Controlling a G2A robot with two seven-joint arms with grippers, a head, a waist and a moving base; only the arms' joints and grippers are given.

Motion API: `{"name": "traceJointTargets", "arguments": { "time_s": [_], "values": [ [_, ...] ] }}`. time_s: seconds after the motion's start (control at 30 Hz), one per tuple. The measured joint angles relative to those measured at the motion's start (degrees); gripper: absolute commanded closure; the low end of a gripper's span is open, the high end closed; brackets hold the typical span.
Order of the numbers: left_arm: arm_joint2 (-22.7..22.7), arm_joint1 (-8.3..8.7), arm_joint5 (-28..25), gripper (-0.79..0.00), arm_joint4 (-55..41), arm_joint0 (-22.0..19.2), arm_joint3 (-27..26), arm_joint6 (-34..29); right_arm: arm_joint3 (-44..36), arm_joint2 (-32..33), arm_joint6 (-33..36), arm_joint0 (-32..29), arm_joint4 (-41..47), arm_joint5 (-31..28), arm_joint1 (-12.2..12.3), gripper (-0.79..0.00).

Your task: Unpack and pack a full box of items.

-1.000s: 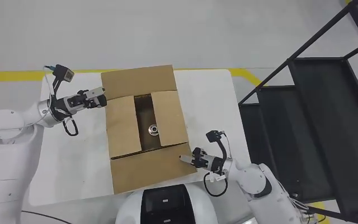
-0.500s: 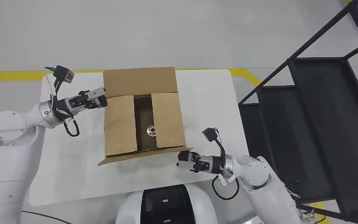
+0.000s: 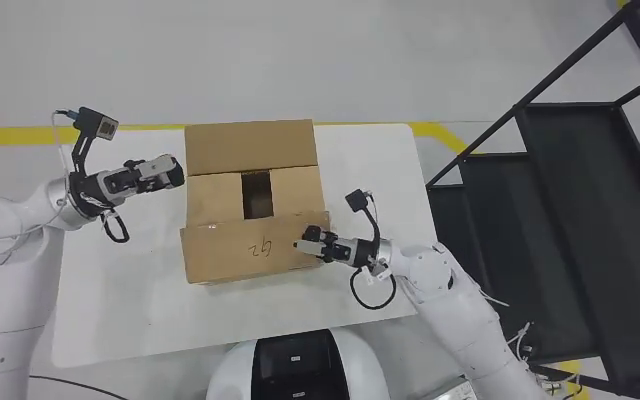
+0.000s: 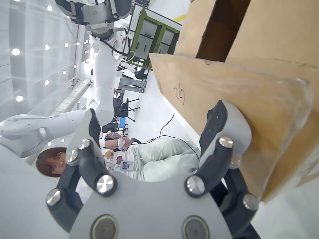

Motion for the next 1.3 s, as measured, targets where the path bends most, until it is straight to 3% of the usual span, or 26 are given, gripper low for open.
{"name": "traceJointTargets", "arguments": {
  "time_s": [0.2,0.53,0.73,1.03,1.3],
  "values": [
    [5.28,-0.9,-2.45,-0.785,5.27,-6.11,8.25,3.15,0.26,-2.56,-2.85,1.47,-4.14,1.24,-0.25,-0.785],
    [13.94,-3.52,-11.61,-0.785,19.35,-17.55,24.92,18.97,0.33,-3.73,-2.9,2.14,-6.67,0.89,0.05,-0.785],
    [19.38,-5.46,-9.38,-0.785,25.84,-21.76,32.86,25.78,-0.32,-2.85,-2.01,2.1,-7.19,0.79,0.51,-0.785],
    [24.04,-7.87,-7.58,-0.785,20.4,-24.45,39.59,19.62,-0.75,-2.31,-1.22,2.25,-7.05,0.9,1.01,-0.785],
    [21.74,-8.65,-11.49,-0.785,6.26,-25.42,42.31,11.97,0.11,-3.84,-1.11,3.66,-7.12,1.43,1.02,-0.785]
  ]
}}
